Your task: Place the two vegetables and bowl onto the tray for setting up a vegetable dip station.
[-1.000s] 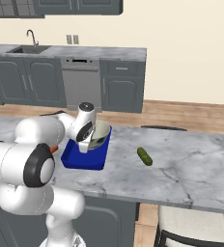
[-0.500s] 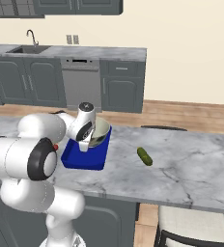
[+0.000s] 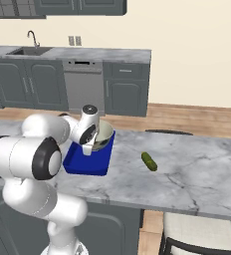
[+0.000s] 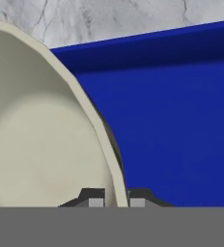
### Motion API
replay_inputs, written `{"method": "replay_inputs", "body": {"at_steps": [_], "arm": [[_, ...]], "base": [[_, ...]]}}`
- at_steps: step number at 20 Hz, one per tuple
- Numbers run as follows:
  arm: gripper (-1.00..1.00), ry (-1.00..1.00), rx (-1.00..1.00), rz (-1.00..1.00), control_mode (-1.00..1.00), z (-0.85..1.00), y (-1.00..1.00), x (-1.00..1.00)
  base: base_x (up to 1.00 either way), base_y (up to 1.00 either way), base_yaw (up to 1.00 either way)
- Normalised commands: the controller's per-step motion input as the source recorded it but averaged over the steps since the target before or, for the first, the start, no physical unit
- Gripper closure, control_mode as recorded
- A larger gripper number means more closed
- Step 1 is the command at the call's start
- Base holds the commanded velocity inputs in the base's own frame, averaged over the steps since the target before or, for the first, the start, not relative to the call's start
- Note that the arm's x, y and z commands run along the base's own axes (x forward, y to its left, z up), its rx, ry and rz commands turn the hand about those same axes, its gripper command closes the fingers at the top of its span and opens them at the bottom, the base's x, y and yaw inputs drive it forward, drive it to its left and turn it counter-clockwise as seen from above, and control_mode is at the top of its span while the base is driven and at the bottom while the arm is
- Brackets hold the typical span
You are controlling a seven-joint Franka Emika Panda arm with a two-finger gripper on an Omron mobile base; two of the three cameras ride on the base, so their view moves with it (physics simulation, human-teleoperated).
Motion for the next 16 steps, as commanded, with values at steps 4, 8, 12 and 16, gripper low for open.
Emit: {"method": "replay_inputs", "body": {"at_steps": [4, 8, 12, 16], "arm": [[1.00, 0.00, 0.00, 0.00, -1.00, 0.00, 0.03, 0.11], [1.00, 0.00, 0.00, 0.00, -1.00, -0.01, 0.03, 0.12], [1.00, 0.00, 0.00, 0.00, -1.00, -0.02, 0.04, 0.12], [1.00, 0.00, 0.00, 0.00, -1.00, -0.02, 0.03, 0.11]], "base": [[0.00, 0.00, 0.00], [0.00, 0.00, 0.00], [0.00, 0.00, 0.00], [0.00, 0.00, 0.00]]}}
